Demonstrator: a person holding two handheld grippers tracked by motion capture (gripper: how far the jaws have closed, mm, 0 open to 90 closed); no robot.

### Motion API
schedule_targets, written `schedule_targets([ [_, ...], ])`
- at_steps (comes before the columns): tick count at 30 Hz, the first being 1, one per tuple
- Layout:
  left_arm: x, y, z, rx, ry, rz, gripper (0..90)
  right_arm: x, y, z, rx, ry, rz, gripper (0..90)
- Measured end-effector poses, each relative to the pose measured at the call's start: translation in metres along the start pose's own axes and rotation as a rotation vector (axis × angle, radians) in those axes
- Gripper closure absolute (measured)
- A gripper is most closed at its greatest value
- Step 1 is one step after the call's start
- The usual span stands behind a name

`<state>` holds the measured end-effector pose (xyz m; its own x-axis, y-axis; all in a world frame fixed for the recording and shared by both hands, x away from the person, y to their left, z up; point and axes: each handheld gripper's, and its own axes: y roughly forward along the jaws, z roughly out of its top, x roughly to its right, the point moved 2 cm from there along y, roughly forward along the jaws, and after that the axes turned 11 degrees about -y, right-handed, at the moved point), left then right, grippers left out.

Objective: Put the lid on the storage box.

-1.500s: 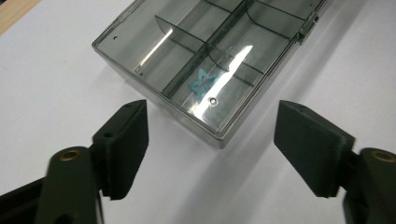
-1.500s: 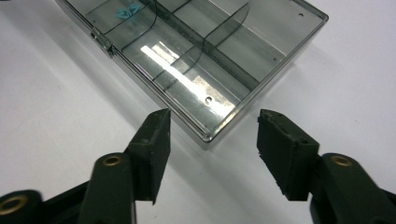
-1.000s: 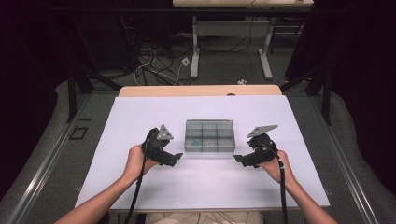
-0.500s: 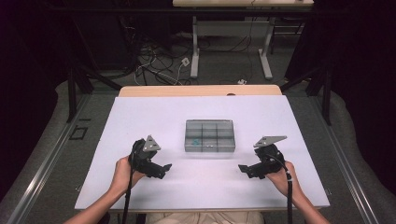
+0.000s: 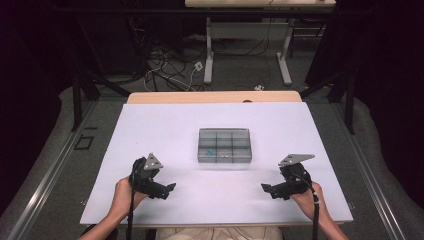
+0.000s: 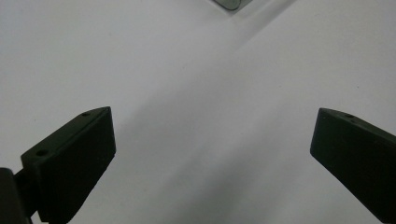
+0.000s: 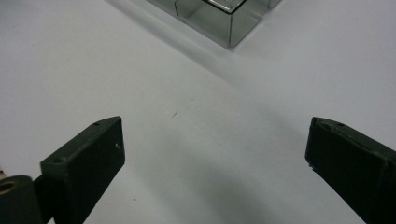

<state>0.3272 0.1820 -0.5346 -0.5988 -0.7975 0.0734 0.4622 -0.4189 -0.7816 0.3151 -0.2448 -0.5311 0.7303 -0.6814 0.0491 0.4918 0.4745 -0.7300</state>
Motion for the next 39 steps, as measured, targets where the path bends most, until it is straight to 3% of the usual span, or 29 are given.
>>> schedule_targets([
  [10, -0.002, 0.0, -0.01, -0.02, -0.01, 0.007, 0.0, -0.004, -0.002, -0.013, -0.024, 0.012, -0.013, 0.6],
  [24, -0.003, 0.004, -0.019, -0.021, 0.008, 0.024, 0.0, -0.004, 0.0, -0.026, 0.004, 0.032, -0.033, 0.2],
  [34, -0.011, 0.008, -0.019, -0.028, -0.017, -0.007, 0.0, 0.0, 0.001, -0.03, 0.009, 0.041, -0.032, 0.0],
  [39, -0.012, 0.008, -0.017, -0.006, -0.018, -0.01, 0.0, 0.001, 0.001, -0.031, 0.006, 0.037, -0.03, 0.0],
])
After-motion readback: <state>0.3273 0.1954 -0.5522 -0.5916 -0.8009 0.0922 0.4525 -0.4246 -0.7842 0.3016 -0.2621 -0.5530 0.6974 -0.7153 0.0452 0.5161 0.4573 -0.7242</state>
